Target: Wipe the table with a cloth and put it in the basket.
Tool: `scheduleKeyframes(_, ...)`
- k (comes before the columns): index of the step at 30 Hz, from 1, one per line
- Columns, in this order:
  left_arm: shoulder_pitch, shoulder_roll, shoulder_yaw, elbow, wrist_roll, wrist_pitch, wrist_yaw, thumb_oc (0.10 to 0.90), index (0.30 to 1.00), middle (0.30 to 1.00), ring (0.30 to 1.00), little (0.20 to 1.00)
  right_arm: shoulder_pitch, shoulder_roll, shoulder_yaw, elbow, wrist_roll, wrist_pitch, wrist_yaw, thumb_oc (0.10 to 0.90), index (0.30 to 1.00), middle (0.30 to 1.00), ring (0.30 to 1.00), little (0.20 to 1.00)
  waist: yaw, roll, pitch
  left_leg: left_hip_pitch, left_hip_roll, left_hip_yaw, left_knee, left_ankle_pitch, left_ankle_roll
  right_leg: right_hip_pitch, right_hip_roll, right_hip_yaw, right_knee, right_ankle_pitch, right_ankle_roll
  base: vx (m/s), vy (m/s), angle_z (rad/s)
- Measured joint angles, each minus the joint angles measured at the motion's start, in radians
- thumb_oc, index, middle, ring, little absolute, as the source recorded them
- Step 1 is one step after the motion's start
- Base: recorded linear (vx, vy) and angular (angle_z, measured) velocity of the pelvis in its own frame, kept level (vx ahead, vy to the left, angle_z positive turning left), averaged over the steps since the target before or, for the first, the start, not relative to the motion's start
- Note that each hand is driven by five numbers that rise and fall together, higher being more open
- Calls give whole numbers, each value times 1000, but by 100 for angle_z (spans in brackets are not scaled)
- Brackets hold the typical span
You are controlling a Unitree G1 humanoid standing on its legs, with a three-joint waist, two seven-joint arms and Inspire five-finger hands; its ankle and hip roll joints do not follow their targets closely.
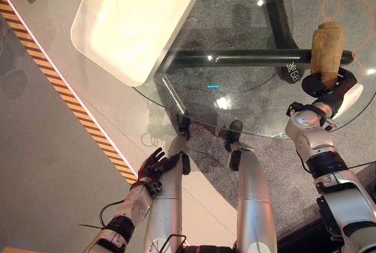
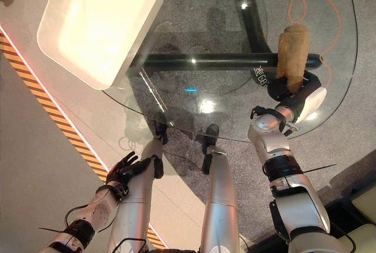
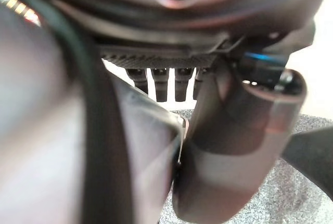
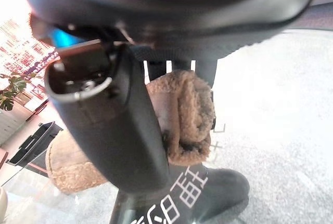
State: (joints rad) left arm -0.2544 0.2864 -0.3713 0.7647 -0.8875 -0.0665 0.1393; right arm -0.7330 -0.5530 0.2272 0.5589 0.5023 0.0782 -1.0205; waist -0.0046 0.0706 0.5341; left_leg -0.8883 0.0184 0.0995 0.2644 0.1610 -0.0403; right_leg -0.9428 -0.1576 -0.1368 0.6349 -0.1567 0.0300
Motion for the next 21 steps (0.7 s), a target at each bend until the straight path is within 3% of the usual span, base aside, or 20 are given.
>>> scheduleKeyframes(12,-1,-10,14,1,1,-4,1,800,900,900,900,900,81,8,50,-238,-210,144,8,100,300,300,300,200,6,2,1,-5,-2,0,-4,0,0,-3,-1,0,-6,-1,0,7,32,0)
scheduleKeyframes(21,0,-23,41,12,9,-2,2,800,900,900,900,900,55,13,80,-269,-287,185,225,100,300,300,300,200,6,2,1,-6,-4,-1,-4,0,0,-4,-2,-2,2,-2,1,0,0,0)
